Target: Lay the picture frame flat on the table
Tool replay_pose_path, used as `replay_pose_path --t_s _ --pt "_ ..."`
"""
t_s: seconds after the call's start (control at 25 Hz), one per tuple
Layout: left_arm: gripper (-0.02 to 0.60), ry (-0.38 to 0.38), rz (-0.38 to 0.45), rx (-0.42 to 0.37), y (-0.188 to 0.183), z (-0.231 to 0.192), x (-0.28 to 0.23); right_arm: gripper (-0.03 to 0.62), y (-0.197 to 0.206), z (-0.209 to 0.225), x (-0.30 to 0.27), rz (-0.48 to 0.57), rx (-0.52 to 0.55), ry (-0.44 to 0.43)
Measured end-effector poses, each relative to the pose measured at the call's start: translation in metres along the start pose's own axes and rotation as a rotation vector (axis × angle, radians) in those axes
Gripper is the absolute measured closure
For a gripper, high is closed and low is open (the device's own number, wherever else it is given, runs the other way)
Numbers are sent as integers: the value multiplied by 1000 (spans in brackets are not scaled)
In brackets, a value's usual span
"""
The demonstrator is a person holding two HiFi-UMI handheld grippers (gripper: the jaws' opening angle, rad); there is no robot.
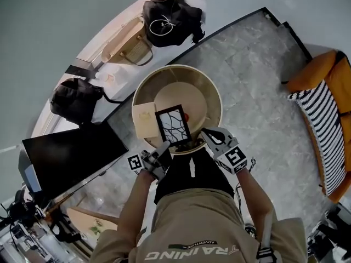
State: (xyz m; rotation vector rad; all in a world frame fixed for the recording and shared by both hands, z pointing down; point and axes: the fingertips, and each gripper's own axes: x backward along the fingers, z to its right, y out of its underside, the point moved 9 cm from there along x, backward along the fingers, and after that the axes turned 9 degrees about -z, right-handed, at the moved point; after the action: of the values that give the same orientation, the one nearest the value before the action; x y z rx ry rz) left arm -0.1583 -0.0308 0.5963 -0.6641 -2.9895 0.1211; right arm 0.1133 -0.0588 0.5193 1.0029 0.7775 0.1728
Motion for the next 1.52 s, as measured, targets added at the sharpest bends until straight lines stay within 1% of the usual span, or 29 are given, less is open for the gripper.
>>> replay_pose_path --t_s 0.08,0.2,0.32,0.48,0.56,0.64,0.72,0.8,0.92,1.04,1.16,1.28,1.32,1.4,1.52 --pt "509 -8 20 6 -20 -16 0 586 7 14 -18 -10 -23 1" --pt "509 -20 62 14 -45 -41 0 586 24 33 -39 -31 -56 23" --pt "509 -52 101 37 -59 -71 8 586 45 36 -52 -70 -68 26" --pt "509 -73 137 48 -85 -119 8 586 70 41 -72 -101 -80 -2" --pt "509 -87 155 65 -97 -140 4 586 83 42 -83 -120 -71 11" --pt "509 -107 162 77 -110 -159 3 586 97 44 -96 -139 -65 41" --pt "509 -134 161 75 -122 -178 3 586 108 49 -107 -145 -90 58" --pt "509 -155 177 83 -135 -197 4 586 116 55 -116 -140 -118 60" --pt "509 -169 220 105 -154 -223 6 586 125 65 -129 -148 -109 51" --pt "509 -203 240 108 -171 -246 10 586 133 79 -141 -153 -111 50" --pt "509 -186 272 122 -179 -261 16 586 140 90 -152 -155 -109 50" --pt "509 -161 266 108 -180 -262 16 586 147 95 -161 -165 -105 35" --pt "509 -171 263 104 -181 -261 16 586 148 96 -167 -167 -103 28" --pt "509 -206 276 121 -184 -261 14 586 150 99 -178 -170 -96 19" --pt "509 -247 326 164 -186 -260 10 586 147 99 -189 -168 -99 17"
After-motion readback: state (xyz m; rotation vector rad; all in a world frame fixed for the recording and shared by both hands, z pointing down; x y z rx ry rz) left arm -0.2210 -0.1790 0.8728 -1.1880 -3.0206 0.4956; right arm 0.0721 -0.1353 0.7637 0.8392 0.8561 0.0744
